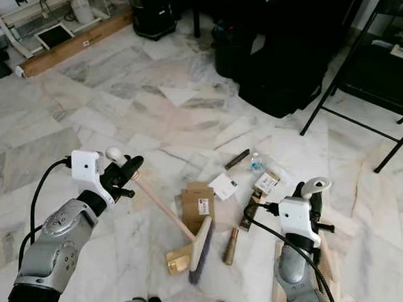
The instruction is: Sweep floor
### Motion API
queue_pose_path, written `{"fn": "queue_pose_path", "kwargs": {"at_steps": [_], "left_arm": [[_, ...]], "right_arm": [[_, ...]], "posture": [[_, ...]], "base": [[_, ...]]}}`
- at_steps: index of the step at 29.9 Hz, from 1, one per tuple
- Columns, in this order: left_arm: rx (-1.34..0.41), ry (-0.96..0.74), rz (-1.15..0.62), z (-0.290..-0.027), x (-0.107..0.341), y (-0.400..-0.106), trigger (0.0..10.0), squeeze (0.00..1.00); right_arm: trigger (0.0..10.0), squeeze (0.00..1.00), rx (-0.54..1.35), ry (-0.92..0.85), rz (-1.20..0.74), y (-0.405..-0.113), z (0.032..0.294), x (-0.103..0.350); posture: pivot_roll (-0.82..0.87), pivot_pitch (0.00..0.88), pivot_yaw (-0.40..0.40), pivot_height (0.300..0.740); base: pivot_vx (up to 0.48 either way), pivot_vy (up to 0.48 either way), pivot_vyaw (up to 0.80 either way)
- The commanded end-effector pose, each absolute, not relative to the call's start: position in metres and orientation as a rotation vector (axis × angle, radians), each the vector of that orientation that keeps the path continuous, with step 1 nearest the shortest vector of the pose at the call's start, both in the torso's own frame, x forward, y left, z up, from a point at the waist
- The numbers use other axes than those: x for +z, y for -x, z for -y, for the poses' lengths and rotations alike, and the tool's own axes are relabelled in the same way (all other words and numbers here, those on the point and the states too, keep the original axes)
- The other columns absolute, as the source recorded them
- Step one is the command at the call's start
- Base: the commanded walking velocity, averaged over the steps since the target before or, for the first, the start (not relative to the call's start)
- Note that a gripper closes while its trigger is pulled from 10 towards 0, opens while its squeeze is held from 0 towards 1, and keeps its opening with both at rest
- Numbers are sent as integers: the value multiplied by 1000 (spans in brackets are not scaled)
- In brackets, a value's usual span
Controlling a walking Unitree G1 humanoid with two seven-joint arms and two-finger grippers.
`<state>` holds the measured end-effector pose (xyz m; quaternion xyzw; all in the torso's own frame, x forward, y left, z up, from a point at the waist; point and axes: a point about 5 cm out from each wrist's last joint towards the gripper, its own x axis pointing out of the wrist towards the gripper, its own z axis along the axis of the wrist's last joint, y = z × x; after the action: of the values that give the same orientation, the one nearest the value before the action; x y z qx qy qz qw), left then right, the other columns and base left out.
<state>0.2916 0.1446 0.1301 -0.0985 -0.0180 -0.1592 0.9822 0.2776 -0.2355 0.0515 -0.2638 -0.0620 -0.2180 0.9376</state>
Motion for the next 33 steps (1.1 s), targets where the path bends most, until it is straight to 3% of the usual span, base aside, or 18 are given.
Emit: {"fn": "queue_pose_path", "kwargs": {"at_steps": [1,29,31,33], "left_arm": [[-339,198,24,-146,131,-287,10000,0],[-440,379,-2,-125,140,-290,10000,0],[-437,378,-2,-125,140,-291,10000,0],[-434,376,-3,-127,139,-292,10000,0]], "right_arm": [[10000,0,-428,558,-18,-258,236,23],[10000,0,-468,504,-46,-253,236,18],[10000,0,-487,477,-58,-251,237,16],[10000,0,-559,335,-71,-250,240,16]], "posture": [[148,270,118,740],[143,268,110,740],[143,266,109,740],[137,256,109,740]], "base": [[0,0,0],[0,0,0],[0,0,0],[0,0,0]]}}
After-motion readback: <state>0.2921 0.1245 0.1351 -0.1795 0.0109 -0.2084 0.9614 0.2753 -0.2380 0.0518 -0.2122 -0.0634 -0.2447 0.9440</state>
